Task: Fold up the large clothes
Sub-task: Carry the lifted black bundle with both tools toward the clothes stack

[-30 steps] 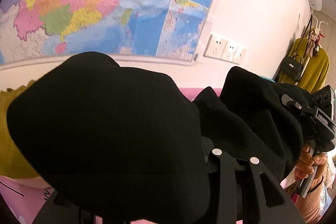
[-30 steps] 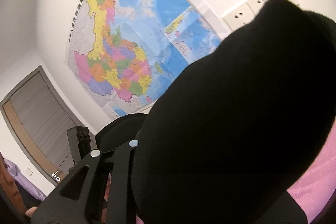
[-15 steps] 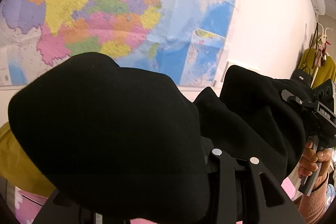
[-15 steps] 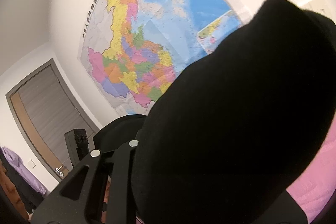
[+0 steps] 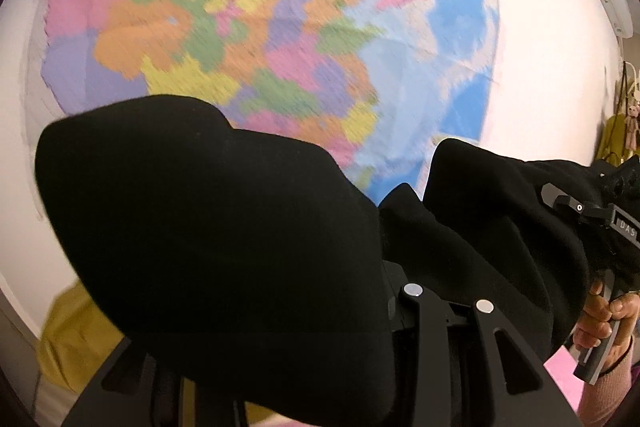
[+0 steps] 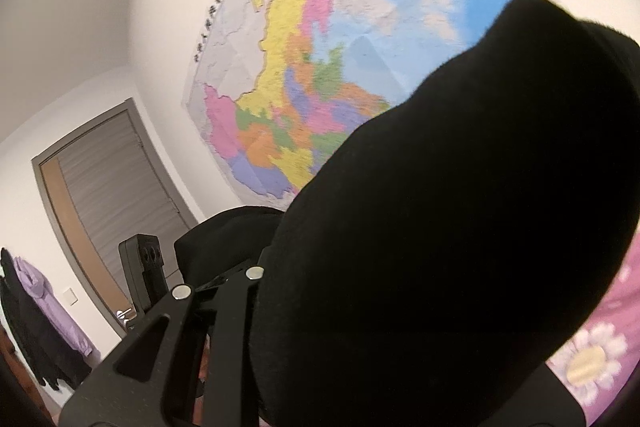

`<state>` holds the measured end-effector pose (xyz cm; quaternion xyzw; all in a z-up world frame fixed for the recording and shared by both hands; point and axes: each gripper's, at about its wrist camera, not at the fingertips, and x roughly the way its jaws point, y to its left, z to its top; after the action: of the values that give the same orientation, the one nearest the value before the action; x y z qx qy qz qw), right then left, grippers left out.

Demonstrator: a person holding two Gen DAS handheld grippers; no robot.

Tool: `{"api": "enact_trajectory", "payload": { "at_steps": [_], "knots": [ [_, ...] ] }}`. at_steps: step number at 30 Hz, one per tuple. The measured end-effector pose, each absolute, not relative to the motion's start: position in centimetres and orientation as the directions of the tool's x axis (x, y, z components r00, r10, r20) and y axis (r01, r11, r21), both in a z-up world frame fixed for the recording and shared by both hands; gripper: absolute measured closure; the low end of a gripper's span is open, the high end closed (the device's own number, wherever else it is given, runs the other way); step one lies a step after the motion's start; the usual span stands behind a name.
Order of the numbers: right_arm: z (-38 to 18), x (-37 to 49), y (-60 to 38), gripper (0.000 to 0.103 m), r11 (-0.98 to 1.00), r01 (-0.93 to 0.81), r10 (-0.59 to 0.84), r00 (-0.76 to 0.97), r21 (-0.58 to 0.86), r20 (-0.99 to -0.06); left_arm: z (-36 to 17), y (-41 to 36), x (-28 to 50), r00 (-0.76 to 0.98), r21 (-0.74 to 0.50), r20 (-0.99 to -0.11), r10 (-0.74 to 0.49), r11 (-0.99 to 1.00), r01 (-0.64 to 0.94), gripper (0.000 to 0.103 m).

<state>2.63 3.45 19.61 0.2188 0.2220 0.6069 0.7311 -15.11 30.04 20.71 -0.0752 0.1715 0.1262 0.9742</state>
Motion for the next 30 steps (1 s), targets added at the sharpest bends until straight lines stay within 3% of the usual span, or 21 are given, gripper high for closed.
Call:
{"api": "enact_trajectory", "payload": {
  "at_steps": [13,30],
  "knots": [
    [18.9,4.9,14.2,0.081,0.06,-0.809,0.998,0.03,0.585,-0.062,22.1,37.6,-16.8,0.846,-0.075,-0.343,0.408,0.886,-0.458,0.067],
    [15.3,6.9,23.6,0.081,0.017,-0.795,0.992,-0.063,0.607,-0.11,20.8,43.6,-18.2,0.768,-0.067,-0.387,0.511,0.815,-0.576,0.067]
  ]
}}
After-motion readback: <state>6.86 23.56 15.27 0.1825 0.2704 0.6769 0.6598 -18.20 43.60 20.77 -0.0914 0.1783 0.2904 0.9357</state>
